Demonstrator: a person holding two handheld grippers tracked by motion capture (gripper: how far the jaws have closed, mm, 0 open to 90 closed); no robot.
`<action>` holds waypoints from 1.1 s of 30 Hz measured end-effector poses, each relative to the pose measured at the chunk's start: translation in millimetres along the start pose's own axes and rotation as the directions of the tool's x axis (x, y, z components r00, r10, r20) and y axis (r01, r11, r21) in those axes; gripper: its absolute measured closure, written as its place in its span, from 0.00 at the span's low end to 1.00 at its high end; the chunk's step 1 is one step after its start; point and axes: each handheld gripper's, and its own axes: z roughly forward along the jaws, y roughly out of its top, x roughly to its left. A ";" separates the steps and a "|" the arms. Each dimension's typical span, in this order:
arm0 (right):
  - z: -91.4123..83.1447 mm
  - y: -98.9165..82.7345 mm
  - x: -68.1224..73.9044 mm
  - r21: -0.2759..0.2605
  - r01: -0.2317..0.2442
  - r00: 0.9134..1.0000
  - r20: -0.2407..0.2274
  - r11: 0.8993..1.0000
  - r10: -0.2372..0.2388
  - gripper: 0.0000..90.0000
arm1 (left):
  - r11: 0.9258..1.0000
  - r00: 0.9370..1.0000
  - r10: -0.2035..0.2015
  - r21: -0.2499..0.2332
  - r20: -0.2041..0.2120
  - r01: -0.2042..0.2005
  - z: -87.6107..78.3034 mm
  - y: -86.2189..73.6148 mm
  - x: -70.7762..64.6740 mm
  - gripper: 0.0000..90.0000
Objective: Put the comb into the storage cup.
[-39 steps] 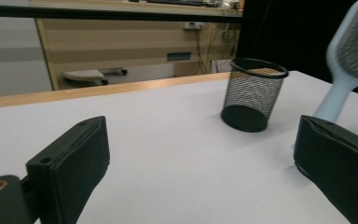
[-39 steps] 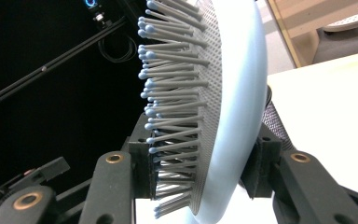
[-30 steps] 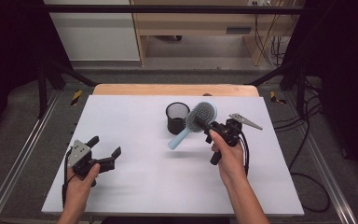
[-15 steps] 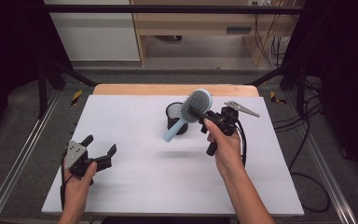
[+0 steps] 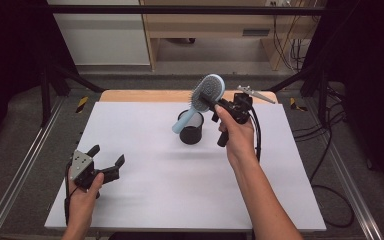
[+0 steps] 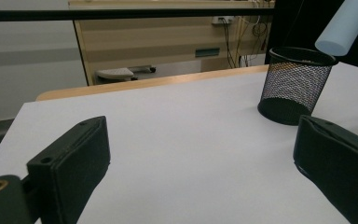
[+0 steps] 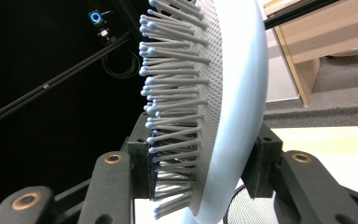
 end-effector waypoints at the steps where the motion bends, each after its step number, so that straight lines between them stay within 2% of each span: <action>1: 2.2 1.7 -0.5 0.001 0.000 1.000 0.005 1.000 0.000 0.61 | 1.000 1.000 0.001 0.001 -0.001 -0.001 0.1 0.0 -0.2 0.04; 11: 14.7 14.9 -12.0 -0.001 -0.007 0.999 0.039 1.000 0.007 0.61 | 1.000 1.000 0.001 0.007 0.006 -0.001 1.3 -1.1 -0.6 0.04; 18: 13.1 18.2 -23.3 -0.017 -0.018 0.998 0.066 1.000 0.019 0.60 | 1.000 1.000 0.005 0.010 0.010 -0.005 2.0 -1.2 -2.3 0.04; 27: 9.6 21.0 -30.5 -0.033 -0.035 0.995 0.088 0.999 0.037 0.60 | 1.000 1.000 0.004 0.013 0.013 -0.004 2.7 -1.9 -2.1 0.04; 33: 9.4 21.5 -33.8 -0.048 -0.014 0.994 0.104 0.999 0.019 0.60 | 1.000 1.000 0.005 0.016 0.015 -0.006 3.2 -2.2 -2.3 0.04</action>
